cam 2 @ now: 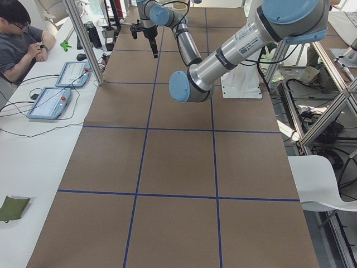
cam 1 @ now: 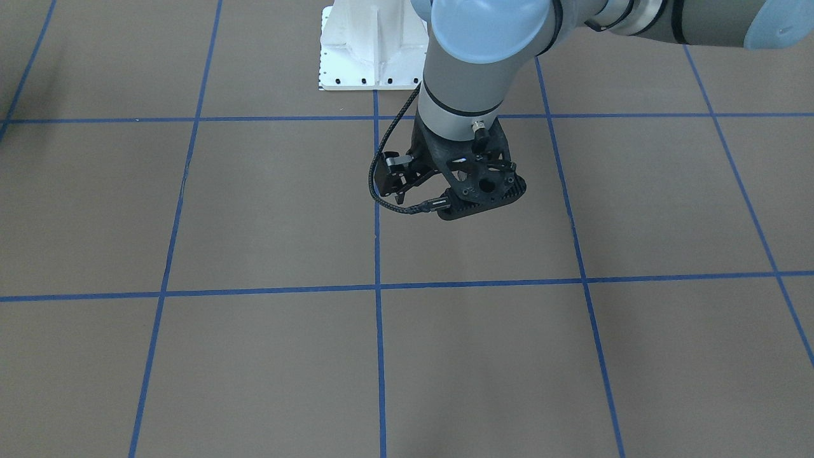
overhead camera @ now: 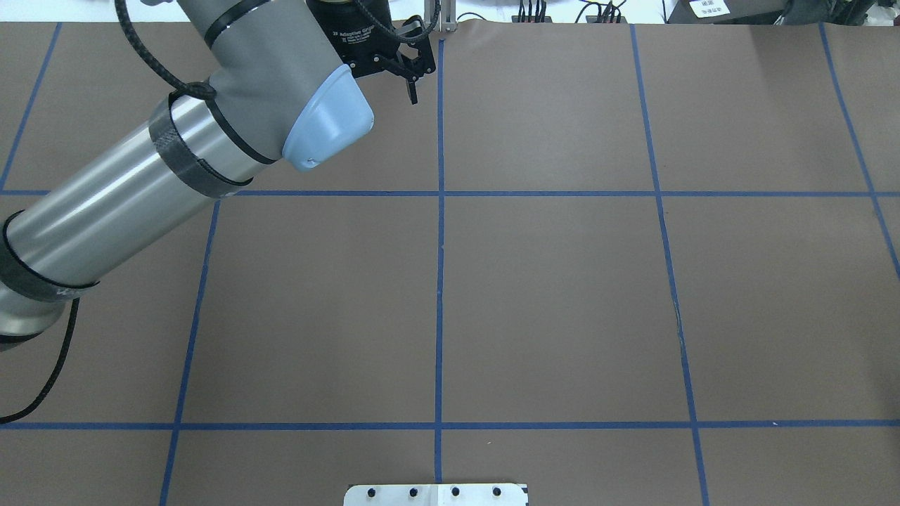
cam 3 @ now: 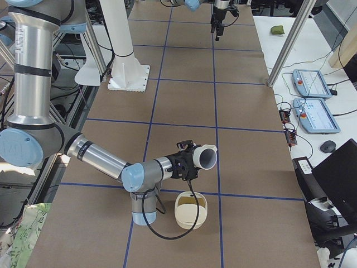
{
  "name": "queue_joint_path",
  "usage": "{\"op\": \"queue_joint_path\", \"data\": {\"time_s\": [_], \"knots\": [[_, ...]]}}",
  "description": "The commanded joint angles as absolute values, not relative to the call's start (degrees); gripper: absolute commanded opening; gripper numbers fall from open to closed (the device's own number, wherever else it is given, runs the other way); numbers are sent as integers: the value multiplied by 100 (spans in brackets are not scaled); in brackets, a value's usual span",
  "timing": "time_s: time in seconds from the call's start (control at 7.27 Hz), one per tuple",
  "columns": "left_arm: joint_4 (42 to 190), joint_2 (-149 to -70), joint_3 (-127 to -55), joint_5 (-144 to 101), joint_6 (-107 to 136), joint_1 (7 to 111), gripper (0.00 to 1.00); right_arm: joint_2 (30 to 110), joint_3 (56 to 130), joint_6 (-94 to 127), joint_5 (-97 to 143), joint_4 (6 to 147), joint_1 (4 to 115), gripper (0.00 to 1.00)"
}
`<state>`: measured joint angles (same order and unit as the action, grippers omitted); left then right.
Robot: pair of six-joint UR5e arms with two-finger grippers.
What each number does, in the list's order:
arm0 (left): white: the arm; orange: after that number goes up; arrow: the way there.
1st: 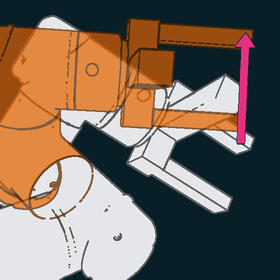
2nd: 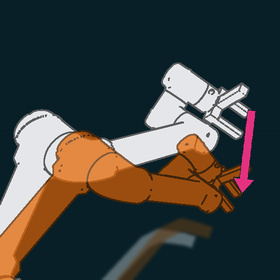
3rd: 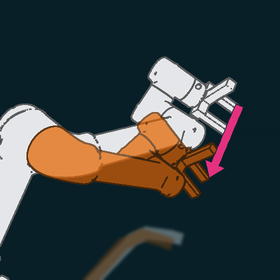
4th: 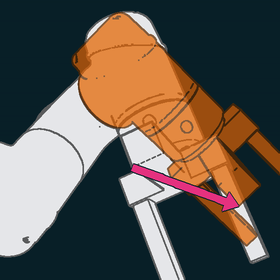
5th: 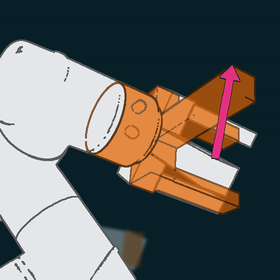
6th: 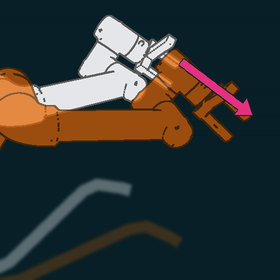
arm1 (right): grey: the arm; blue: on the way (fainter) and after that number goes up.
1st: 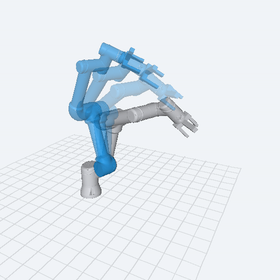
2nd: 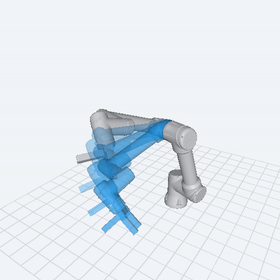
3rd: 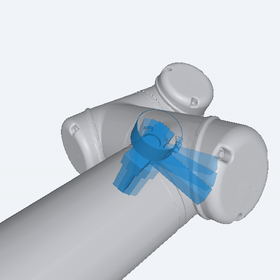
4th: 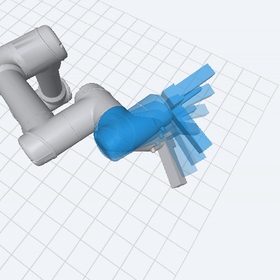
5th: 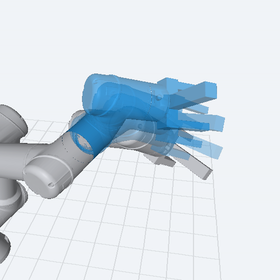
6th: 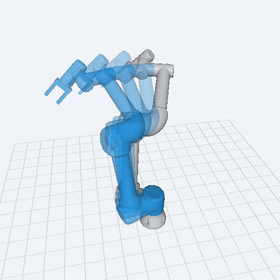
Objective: Left arm hands cup to right arm to dump lemon
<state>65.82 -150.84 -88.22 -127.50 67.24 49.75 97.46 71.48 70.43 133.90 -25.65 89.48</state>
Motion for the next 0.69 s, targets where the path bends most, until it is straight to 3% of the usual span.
{"op": "queue_joint_path", "data": {"time_s": [0.0, 0.55], "knots": [[6583, -15082, -8859, -12753, 6724, 4975, 100, 9730, 7705, 5386, 13272, -1201, 8685, 0], [6592, -15065, -8990, -12788, 6724, 4983, 100, 9344, 9137, 2811, 11667, 1864, 7640, 0]]}}
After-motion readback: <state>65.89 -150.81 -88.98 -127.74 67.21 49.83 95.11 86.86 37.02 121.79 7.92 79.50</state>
